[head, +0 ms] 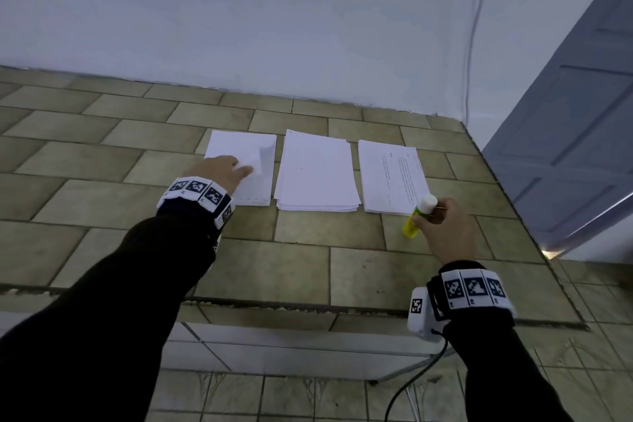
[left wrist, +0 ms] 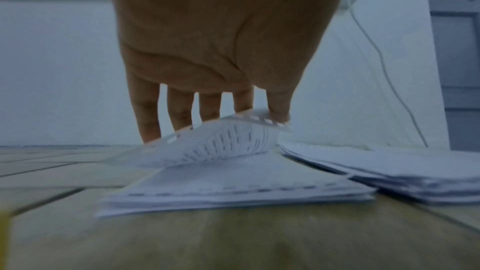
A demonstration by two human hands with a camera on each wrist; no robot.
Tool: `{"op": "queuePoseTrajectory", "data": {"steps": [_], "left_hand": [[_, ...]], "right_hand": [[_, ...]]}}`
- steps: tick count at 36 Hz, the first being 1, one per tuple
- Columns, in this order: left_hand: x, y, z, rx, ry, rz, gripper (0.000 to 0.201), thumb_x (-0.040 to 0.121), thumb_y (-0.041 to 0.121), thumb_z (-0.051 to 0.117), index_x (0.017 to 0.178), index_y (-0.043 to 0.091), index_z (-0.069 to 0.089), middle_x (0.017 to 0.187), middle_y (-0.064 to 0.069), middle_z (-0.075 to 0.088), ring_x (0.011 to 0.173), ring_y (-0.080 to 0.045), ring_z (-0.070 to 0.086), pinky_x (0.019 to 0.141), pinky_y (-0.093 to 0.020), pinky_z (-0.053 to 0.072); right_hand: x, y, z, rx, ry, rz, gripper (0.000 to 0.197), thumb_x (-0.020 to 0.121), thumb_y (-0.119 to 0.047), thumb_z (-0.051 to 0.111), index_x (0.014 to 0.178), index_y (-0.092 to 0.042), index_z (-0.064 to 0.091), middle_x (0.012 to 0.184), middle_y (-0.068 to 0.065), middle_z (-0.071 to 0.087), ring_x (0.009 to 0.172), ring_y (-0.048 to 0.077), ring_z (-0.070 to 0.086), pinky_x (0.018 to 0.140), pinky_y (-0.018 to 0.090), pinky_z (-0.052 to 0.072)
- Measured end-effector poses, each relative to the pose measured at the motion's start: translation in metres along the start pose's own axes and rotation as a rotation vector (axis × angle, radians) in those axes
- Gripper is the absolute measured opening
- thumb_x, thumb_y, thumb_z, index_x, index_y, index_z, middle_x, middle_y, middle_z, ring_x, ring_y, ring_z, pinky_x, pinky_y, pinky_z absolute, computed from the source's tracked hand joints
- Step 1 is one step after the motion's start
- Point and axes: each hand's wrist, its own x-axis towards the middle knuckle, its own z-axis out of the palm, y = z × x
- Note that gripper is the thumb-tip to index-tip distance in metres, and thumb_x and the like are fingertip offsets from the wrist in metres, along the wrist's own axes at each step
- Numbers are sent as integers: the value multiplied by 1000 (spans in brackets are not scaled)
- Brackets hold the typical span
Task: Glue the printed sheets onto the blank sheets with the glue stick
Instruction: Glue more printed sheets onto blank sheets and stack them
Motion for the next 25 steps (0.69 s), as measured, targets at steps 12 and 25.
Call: {"op": "queuePoseTrajectory", "data": {"steps": [12, 25], "left_hand": [[-58, 28, -37, -268, 254, 268, 55, 95, 54, 50, 141, 23, 47, 141, -4, 52, 122, -26, 54, 100, -42, 44], [-123, 30, 30, 139, -373, 740, 77, 77, 71, 43, 146, 38, 37, 163, 1, 17, 150, -15, 7, 122, -34, 11]], "right_hand": [[1, 1, 1, 12, -18, 7, 39, 81, -11, 74, 116, -4, 58, 111, 13, 66, 91, 19, 57, 74, 27, 38], [8, 3, 1, -69, -217, 21, 46, 84, -8, 71, 126, -4, 53, 121, 14, 63, 107, 26, 60, 81, 27, 40]]}}
